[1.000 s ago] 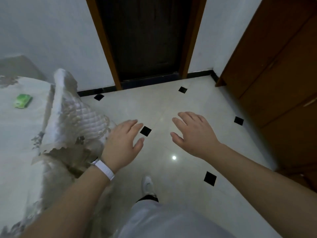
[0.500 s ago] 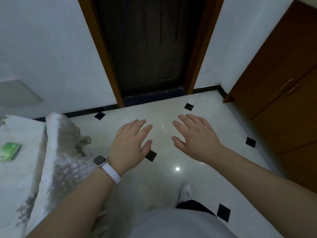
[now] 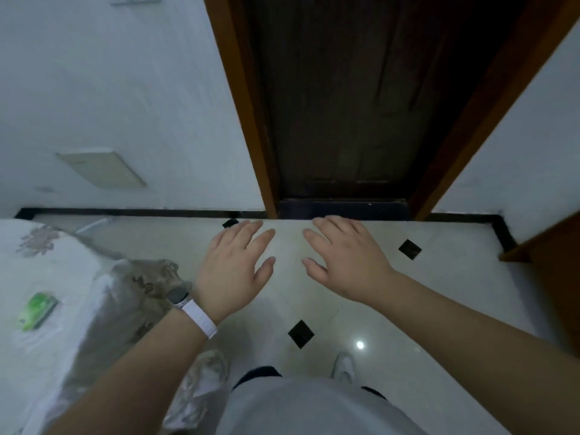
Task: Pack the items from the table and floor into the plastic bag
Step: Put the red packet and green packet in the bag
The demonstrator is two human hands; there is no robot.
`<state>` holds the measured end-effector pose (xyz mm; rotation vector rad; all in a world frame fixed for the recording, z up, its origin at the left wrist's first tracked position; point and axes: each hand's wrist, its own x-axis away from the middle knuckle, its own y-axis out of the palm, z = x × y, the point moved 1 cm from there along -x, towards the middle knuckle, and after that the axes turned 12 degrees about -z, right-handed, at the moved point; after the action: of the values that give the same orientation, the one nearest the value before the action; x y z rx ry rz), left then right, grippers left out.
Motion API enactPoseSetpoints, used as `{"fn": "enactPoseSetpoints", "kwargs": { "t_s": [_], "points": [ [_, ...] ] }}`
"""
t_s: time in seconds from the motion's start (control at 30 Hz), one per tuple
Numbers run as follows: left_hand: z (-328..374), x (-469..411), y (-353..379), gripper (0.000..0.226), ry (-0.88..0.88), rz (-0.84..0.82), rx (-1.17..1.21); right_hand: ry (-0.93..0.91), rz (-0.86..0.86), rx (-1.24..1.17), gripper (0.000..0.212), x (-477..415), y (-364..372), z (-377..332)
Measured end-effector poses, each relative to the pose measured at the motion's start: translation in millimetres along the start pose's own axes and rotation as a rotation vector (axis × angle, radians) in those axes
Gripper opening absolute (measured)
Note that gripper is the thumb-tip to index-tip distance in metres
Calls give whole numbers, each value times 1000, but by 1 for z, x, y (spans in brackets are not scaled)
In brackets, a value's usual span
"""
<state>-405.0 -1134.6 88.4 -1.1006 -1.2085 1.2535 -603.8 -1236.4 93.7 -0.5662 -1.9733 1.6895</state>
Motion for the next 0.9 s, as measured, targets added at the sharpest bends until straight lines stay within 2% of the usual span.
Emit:
{"fn": "enactPoseSetpoints", "kwargs": {
  "t_s": [0.17, 0.33, 0.6, 0.77, 0.9],
  "points": [
    [-40, -18, -5, 48, -148, 73, -1, -158, 2, -7, 54, -81, -9, 11],
    [-113, -45, 0, 47, -296, 103, 19, -311, -26, 24, 55, -180, -11, -8],
    [-255, -97, 13, 46, -429, 151, 121, -429, -46, 120, 50, -345, -21, -69],
    [-350, -113, -3, 44, -492, 207, 108, -480, -8, 102, 51, -445, -35, -115],
    [-399, -114, -9, 45, -582, 215, 100, -546, 39, 89, 51, -501, -35, -144]
  ]
}}
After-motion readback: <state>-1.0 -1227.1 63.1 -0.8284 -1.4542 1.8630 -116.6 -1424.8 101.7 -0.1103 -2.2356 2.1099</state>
